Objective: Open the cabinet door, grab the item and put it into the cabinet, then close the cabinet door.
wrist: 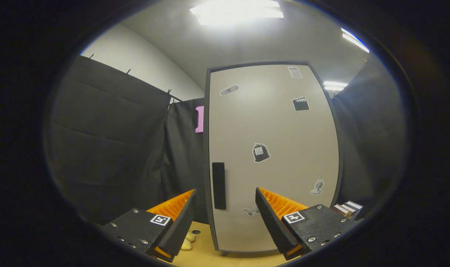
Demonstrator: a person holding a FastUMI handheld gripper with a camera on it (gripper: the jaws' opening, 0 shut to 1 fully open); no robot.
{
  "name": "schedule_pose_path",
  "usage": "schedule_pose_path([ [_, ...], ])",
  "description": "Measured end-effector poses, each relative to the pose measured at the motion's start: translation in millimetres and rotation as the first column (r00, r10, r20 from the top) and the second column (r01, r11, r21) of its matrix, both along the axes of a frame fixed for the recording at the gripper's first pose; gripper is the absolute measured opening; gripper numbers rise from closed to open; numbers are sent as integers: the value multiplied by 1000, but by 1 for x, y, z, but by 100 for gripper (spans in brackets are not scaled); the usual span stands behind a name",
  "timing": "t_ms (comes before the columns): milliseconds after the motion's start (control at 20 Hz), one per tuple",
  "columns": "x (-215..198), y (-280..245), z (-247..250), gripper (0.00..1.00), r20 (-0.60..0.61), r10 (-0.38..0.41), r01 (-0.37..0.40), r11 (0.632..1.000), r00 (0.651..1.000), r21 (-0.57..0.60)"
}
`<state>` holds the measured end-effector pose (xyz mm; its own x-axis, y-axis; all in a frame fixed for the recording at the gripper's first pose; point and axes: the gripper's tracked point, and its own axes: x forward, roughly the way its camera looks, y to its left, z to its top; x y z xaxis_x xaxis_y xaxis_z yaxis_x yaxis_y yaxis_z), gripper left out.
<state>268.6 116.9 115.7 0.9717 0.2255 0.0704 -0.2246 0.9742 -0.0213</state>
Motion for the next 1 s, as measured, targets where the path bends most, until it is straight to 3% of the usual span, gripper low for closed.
schedule_pose_path([
  [350,55,23,-9,94,-35,-4,4,1000,999,-12],
  [550,87,36,-21,89,-69,-13,11,999,998,-36],
  [950,128,41,-36,62,-125,-49,40,996,991,-79],
  [1000,130,46,-39,53,-126,-36,26,996,991,-80],
])
